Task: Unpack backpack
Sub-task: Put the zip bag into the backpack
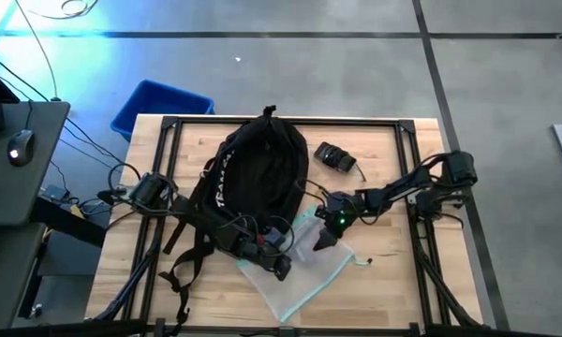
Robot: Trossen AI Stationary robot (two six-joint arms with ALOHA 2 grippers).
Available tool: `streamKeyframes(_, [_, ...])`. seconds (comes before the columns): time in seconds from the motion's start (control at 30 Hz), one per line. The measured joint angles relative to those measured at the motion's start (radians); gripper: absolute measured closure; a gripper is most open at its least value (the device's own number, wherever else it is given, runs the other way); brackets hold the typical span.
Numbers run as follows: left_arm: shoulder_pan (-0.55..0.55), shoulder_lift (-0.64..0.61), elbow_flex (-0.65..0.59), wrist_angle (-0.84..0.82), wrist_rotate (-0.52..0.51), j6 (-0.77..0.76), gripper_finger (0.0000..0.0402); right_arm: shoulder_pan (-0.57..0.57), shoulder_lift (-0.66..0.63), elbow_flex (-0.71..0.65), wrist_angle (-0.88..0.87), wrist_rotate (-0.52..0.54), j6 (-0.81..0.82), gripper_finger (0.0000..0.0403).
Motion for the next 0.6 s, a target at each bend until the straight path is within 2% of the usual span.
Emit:
streamKeyframes(0.13, [-0.009, -0.021, 0.056, -0.101, 0.015, 0.014, 0.0401, 0.004, -0.028, 0.03, -0.039, 0.003, -0.01, 0.0359])
streamKeyframes(0.17, [-0.012, -0.037, 0.083, -0.145, 0.017, 0.016, 0.0402, 0.004, -0.05, 0.032, -0.057, -0.001, -0.018, 0.0379])
streamKeyframes(0.3, [-0.035, -0.118, 0.216, -0.334, 0.021, 0.07, 0.0401, 0.004, -0.188, 0.033, -0.228, -0.029, -0.074, 0.0397])
streamKeyframes(0.4, [-0.048, -0.165, 0.316, -0.524, -0.018, 0.099, 0.0401, 0.003, -0.336, 0.034, -0.387, -0.052, -0.138, 0.0401])
streamKeyframes(0.5, [-0.059, -0.221, 0.417, -0.721, -0.089, 0.101, 0.0402, -0.006, -0.475, 0.068, -0.544, -0.069, -0.195, 0.0403])
streamKeyframes(0.6, [-0.073, -0.274, 0.51, -0.898, -0.211, 0.1, 0.0402, -0.025, -0.575, 0.145, -0.637, -0.018, -0.245, 0.0403])
